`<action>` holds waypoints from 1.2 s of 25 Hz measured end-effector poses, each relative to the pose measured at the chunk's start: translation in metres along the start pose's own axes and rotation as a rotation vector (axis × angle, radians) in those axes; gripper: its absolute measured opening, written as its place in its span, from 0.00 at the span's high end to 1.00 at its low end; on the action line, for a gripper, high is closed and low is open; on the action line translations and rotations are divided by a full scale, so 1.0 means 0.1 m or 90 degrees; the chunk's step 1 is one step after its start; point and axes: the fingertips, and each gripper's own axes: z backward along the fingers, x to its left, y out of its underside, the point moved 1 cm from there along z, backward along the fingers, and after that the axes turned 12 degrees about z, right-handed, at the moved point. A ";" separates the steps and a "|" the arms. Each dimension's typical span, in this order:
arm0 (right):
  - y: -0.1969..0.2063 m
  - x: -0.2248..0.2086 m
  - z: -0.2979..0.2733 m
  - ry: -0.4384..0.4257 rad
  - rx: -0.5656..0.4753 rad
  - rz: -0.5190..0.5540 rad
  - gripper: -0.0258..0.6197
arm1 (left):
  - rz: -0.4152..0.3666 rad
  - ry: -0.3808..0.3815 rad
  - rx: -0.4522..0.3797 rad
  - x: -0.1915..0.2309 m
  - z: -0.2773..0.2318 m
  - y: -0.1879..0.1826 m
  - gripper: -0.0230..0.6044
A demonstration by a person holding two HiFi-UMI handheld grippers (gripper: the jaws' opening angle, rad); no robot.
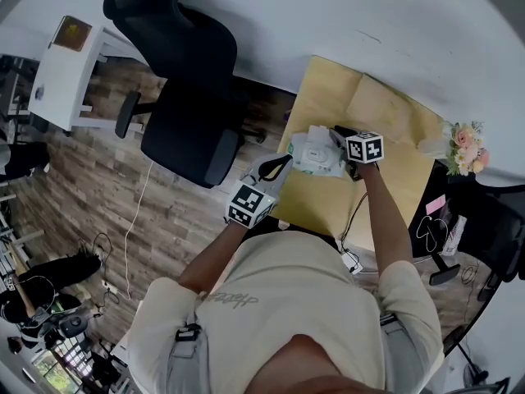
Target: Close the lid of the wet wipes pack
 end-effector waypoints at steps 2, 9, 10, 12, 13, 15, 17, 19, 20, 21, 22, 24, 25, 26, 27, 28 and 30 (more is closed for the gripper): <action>0.02 0.03 -0.04 -0.024 0.010 -0.011 0.85 | 0.002 -0.005 0.000 0.02 0.02 0.00 0.93; -0.05 0.10 0.05 -0.041 -0.010 -0.004 0.88 | -0.002 -0.014 -0.004 0.05 0.07 -0.02 0.93; -0.07 0.11 0.08 -0.040 -0.014 0.003 0.89 | -0.003 -0.013 -0.004 0.04 0.08 -0.02 0.93; -0.11 0.14 0.11 -0.036 -0.018 0.024 0.89 | -0.005 -0.011 -0.006 0.03 0.08 -0.04 0.93; -0.13 0.16 0.12 -0.033 -0.020 0.035 0.90 | -0.006 -0.009 -0.007 0.03 0.08 -0.04 0.93; -0.15 0.20 0.16 -0.028 -0.027 0.049 0.90 | -0.009 -0.006 -0.009 0.00 0.09 -0.05 0.93; -0.16 0.25 0.21 -0.027 -0.034 0.058 0.90 | -0.012 -0.002 -0.011 -0.02 0.11 -0.05 0.93; -0.17 0.32 0.26 -0.024 -0.039 0.075 0.90 | -0.017 0.000 -0.013 -0.04 0.14 -0.06 0.93; -0.18 0.35 0.28 -0.024 -0.043 0.083 0.90 | -0.019 0.000 -0.015 -0.04 0.16 -0.06 0.93; -0.18 0.39 0.30 -0.025 -0.047 0.090 0.90 | -0.020 0.000 -0.016 -0.05 0.18 -0.06 0.93; -0.18 0.42 0.33 -0.025 -0.052 0.095 0.90 | -0.022 0.001 -0.016 -0.06 0.20 -0.05 0.93; -0.16 0.49 0.38 -0.026 -0.060 0.103 0.90 | -0.027 0.002 -0.015 -0.08 0.23 -0.03 0.93; -0.14 0.52 0.40 -0.028 -0.063 0.106 0.90 | -0.028 0.002 -0.015 -0.09 0.24 -0.03 0.93; -0.12 0.57 0.43 -0.030 -0.064 0.109 0.90 | -0.028 0.003 -0.016 -0.10 0.26 -0.02 0.93; -0.10 0.61 0.45 -0.033 -0.064 0.113 0.90 | -0.028 0.004 -0.018 -0.11 0.29 -0.01 0.93; -0.08 0.65 0.46 -0.037 -0.063 0.117 0.90 | -0.028 0.004 -0.019 -0.12 0.30 0.00 0.93; -0.02 0.73 0.49 -0.041 -0.058 0.129 0.90 | -0.029 0.006 -0.020 -0.15 0.33 0.02 0.93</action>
